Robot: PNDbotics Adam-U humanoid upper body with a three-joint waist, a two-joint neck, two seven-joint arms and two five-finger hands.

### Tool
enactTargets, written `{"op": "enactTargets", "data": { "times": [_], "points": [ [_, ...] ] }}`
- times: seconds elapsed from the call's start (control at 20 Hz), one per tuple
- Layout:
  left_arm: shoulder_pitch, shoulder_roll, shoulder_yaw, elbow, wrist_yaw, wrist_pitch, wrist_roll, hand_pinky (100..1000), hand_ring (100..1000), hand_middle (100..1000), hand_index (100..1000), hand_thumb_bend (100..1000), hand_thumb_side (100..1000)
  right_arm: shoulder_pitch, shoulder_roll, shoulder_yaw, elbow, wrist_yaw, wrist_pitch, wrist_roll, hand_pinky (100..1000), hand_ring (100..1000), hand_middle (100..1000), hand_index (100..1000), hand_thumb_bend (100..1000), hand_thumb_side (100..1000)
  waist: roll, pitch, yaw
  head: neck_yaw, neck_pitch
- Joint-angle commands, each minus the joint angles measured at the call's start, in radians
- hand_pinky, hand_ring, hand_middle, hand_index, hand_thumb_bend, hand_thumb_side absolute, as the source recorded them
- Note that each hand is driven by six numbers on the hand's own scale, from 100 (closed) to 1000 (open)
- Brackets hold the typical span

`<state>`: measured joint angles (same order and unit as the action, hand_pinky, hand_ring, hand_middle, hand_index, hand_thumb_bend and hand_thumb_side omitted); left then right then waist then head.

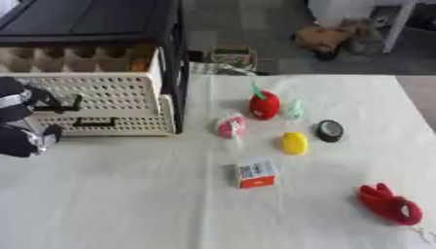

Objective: Pick up objects from table and place into drawer.

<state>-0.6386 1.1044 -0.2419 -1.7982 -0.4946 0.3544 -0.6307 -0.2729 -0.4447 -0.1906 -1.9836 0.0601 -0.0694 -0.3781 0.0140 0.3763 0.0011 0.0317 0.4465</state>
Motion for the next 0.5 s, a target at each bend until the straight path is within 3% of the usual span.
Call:
{"op": "enactTargets", "data": {
  "times": [0.05, 0.5],
  "points": [
    [0.014, 0.058, 0.024, -0.043, 0.012, 0.012, 0.02, 100, 100, 100, 813, 105, 408, -0.011, -0.016, -0.011, -0.016, -0.003, 0.0, 0.0, 740, 522, 478, 736, 100, 700, -0.001, -0.024, 0.002, -0.003, -0.004],
    [0.075, 0.09, 0.036, -0.124, 0.032, 0.038, 0.057, 100, 100, 100, 808, 105, 408, -0.013, -0.016, -0.011, -0.016, -0.003, -0.002, -0.001, 739, 523, 477, 736, 100, 700, -0.004, -0.022, 0.003, -0.003, -0.002]
  ]
}}
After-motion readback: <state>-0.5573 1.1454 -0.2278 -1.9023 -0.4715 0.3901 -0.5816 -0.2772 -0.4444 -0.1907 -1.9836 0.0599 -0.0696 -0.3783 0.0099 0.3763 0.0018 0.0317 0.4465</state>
